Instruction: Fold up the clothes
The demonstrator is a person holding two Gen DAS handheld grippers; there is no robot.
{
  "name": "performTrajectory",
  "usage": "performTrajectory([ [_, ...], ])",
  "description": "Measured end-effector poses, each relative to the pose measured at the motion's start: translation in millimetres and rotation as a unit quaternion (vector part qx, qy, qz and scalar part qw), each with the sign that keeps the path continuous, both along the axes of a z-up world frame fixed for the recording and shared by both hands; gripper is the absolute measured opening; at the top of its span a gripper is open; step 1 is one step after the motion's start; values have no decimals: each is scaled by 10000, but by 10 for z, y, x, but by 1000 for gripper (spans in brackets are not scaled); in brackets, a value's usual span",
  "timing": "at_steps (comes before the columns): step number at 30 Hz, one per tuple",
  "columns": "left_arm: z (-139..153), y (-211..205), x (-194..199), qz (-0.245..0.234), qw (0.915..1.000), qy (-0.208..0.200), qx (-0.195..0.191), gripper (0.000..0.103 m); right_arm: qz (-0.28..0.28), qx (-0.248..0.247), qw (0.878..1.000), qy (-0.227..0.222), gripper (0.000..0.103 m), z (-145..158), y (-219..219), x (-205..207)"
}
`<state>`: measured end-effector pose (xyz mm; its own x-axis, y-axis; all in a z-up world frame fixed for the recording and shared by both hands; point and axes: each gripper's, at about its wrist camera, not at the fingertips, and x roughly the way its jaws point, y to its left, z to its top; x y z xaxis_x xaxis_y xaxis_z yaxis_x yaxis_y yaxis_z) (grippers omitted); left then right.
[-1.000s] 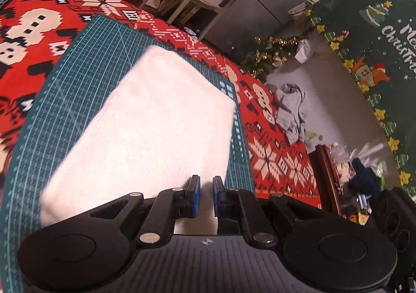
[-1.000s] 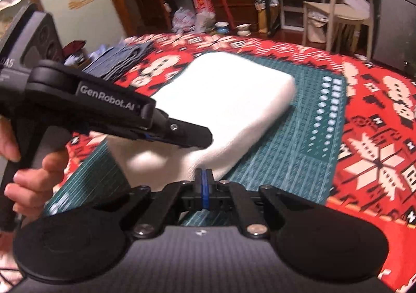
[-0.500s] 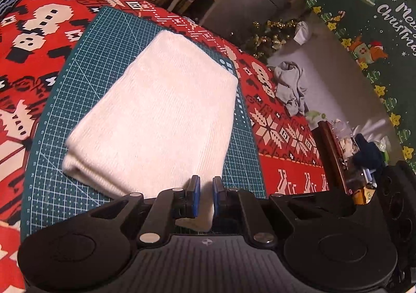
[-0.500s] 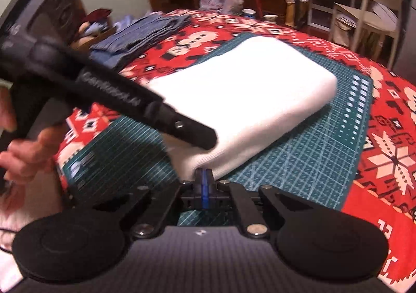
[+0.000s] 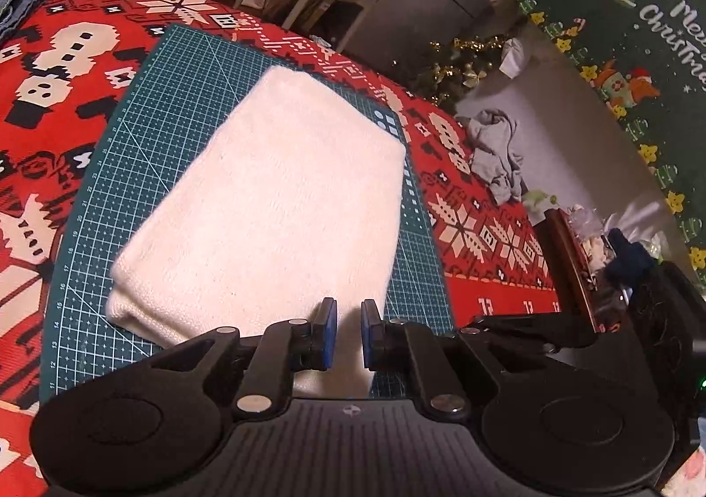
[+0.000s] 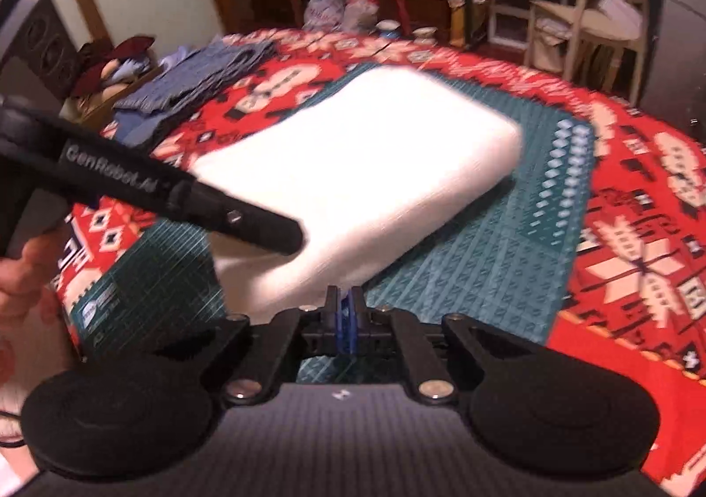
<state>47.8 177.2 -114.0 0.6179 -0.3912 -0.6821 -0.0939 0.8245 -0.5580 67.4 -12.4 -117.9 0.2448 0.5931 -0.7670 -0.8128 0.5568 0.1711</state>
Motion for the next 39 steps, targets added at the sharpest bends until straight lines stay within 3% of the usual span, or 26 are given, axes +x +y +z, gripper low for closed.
performTrajectory([
  [3, 6, -37, -63, -40, 10000, 4, 56, 10, 344, -62, 9994, 46, 2, -11, 55, -119],
  [18, 39, -65, -300, 67, 9999, 122, 89, 10, 681, -71, 9975, 179, 3, 69, 157, -272],
  [24, 134, -75, -331, 22, 9997, -2, 258, 10, 202, 196, 9996, 80, 5, 188, -41, -117],
  [28, 168, -87, -225, 3, 9995, -52, 323, 10, -261, 166, 9992, -248, 7, 229, -109, 9],
  [35, 294, -141, 197, -42, 9963, -371, 780, 10, -989, 347, 9928, -586, 7, 188, -217, 393],
  [39, 294, -116, 573, -17, 9968, -356, 721, 10, -1325, 459, 9872, -762, 6, 98, -244, 589],
])
